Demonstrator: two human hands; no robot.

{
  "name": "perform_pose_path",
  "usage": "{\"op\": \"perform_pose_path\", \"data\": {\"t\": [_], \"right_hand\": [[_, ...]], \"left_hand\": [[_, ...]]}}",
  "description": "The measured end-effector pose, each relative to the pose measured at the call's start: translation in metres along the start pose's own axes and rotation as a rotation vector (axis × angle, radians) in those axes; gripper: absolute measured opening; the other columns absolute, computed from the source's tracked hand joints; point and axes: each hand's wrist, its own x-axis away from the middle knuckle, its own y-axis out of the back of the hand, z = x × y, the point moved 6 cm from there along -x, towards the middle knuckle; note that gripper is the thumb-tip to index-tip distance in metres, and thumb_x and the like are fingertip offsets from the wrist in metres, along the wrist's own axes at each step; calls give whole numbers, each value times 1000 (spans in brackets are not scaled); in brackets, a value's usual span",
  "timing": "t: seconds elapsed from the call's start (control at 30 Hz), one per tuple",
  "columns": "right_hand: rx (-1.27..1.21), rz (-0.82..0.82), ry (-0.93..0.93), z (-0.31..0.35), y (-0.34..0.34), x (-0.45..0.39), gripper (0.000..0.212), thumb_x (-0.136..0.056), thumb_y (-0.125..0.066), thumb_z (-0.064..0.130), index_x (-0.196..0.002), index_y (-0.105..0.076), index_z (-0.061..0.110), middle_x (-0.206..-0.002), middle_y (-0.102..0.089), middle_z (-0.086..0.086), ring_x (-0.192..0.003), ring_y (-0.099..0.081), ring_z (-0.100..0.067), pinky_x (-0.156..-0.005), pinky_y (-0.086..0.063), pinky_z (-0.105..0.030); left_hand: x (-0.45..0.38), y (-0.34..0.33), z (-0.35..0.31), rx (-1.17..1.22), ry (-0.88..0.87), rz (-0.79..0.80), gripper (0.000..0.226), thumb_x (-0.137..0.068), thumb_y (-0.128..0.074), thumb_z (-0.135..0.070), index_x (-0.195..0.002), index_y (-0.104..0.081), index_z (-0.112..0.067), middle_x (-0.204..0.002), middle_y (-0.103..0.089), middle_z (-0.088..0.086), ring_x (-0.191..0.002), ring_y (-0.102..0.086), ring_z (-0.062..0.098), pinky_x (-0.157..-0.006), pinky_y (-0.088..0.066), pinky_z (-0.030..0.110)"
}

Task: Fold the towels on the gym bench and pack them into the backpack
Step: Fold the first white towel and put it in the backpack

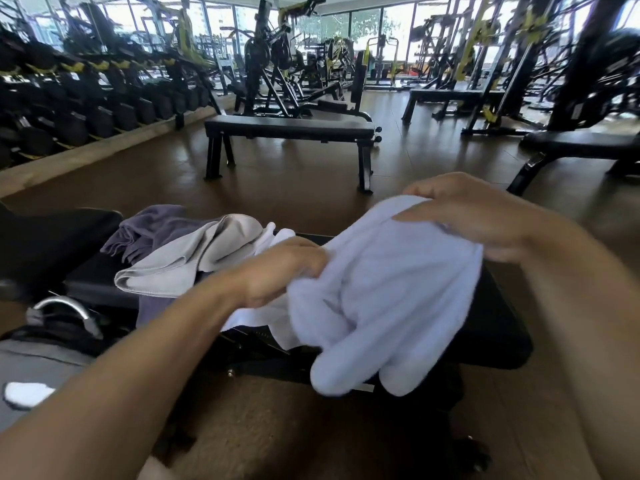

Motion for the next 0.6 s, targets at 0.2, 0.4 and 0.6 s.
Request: {"op": "perform_pose_path", "data": {"t": [0.2,0.4,0.6], "right_hand": [[408,359,-231,-18,24,39,10,-87,-74,29,-85,-80,21,-90,-79,-4,-79,-76,-20,-69,-59,-31],[805,-2,-441,-98,69,8,25,-82,-79,43,-79,-77,19,-82,-73,-8,-81,-67,-28,-75,-53,-34],[814,-465,-452,-157,104,8,26,-77,-80,57,-78,-73,32,-88,-69,6,-89,-63,-24,-79,-48,-37]], "left_hand": [[5,33,10,-456,140,54,20,-81,-59,-23,-75,-58,-4,-76,-71,-24,-143,-35,17,-124,-11,43],[-25,66,27,-870,-18,-433,23,-104,-52,-25,-111,-74,-22,-117,-67,1,-126,-53,21,-70,-30,6],[-51,99,79,-1048,196,-206,14,-100,-57,-22,-101,-71,-23,-106,-63,2,-93,-51,17,-90,-41,30]]}}
